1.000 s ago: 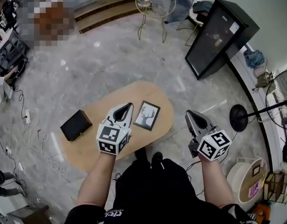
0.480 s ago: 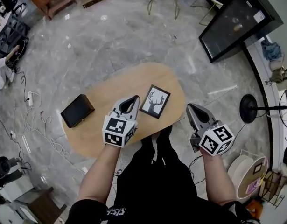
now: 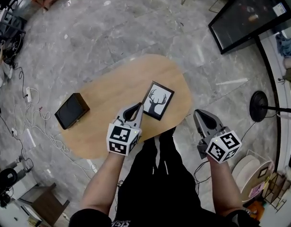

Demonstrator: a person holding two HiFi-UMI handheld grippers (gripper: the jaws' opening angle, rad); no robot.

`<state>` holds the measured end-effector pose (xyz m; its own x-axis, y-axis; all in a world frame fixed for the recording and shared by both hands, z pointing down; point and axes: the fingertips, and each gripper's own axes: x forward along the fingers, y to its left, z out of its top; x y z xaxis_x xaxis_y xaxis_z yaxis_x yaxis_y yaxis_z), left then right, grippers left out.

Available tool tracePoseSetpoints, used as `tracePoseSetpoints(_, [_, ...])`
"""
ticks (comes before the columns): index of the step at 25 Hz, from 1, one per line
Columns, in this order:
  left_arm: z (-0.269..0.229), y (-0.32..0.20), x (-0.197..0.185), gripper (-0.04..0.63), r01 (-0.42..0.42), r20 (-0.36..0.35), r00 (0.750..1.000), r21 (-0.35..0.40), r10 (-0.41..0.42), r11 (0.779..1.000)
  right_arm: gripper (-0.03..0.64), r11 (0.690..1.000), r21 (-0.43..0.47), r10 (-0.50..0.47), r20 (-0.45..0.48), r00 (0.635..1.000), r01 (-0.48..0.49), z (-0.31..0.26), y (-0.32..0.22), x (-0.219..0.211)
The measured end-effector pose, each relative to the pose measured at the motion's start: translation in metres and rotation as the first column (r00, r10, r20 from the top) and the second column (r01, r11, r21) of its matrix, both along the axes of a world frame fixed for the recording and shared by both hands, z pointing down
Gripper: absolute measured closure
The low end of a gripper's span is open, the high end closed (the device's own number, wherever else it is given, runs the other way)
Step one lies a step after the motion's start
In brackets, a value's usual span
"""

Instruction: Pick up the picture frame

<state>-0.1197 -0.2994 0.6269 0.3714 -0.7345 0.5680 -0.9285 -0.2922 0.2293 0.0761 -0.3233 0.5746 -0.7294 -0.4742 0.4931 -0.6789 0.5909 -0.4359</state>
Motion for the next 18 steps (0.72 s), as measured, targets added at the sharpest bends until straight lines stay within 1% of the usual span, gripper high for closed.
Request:
tracePoseSetpoints(3, [0.035,0.002,0.006,0.588,-0.019,-0.007,1.0,-0.047,0.019,0.999,0.611,1.0,-0.024,-0.01,0.0,1.0,0.01,0.024,-0.005,-0.004])
tracePoseSetpoints(7, [0.083,-0.002,0.008,0.537,-0.04,-0.018,0.999,-0.123,0.038,0.992,0.611,0.999,-0.043,-0.032,0.008,0.999,0.033,0.053,-0.01,-0.02])
tracePoseSetpoints(10, [0.114,-0.002,0.007,0.513,-0.051,-0.007,0.999,-0.17,0.05,0.984,0.611,0.996,-0.06,-0.061,0.01,0.998,0.061,0.073,-0.012,-0.034])
tracePoseSetpoints(14, [0.153,-0.003,0.002,0.464,-0.077,0.014,0.996,-0.227,0.083,0.971,0.611,0.992,-0.068,-0.101,0.019,0.995,0.102,0.095,-0.014,-0.053])
tracePoseSetpoints(18, [0.201,0.0,-0.003,0.448,-0.096,0.036,0.993,-0.294,0.111,0.951,0.611,0.987,-0.091,-0.134,0.008,0.991,0.134,0.131,-0.012,-0.064])
